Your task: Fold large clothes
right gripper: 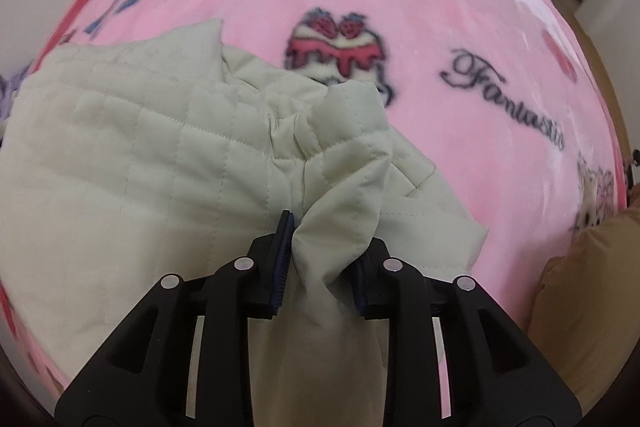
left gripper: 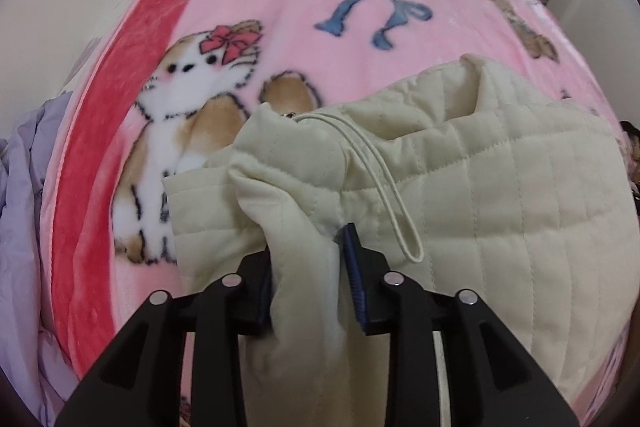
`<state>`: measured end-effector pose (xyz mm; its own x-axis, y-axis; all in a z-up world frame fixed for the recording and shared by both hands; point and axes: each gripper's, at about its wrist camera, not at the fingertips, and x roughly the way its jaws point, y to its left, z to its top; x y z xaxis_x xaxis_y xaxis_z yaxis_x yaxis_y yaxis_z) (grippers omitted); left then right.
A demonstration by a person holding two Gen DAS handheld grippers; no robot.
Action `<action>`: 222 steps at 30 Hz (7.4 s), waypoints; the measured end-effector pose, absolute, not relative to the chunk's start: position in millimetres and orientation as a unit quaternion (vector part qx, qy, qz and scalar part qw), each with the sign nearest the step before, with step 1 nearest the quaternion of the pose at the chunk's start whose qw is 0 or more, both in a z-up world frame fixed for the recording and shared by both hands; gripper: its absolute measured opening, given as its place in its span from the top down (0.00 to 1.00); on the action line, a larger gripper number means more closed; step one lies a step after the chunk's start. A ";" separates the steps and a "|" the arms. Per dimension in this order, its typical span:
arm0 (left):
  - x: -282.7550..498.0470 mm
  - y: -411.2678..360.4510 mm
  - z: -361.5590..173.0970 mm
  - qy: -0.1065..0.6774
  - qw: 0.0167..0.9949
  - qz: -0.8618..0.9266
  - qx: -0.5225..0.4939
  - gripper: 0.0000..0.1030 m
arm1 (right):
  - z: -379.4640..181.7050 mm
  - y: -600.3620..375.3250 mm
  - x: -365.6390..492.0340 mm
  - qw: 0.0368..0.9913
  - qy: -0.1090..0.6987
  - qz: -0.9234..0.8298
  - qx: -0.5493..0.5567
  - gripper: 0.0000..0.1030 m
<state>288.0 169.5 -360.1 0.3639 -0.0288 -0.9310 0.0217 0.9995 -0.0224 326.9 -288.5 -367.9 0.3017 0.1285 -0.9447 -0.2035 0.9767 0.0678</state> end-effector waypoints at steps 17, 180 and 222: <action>245.4 233.1 -347.2 0.547 0.829 -0.085 -0.086 0.14 | -353.5 -347.2 280.8 0.839 0.534 0.095 0.046 0.09; 298.2 -570.1 -246.9 0.490 0.716 -0.389 0.309 0.17 | -295.7 -681.1 -224.8 0.713 0.325 -0.382 0.490 0.32; 277.1 -600.7 -260.2 0.476 0.689 -0.457 0.301 0.09 | -309.3 -716.8 -162.4 0.777 0.441 -0.317 0.319 0.83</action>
<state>277.1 -600.7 -260.2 0.1287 -0.3437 -0.9302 0.9158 0.4010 -0.0215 -162.4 -716.8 -309.3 0.4104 -0.2119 -0.8869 0.7740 0.5953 0.2159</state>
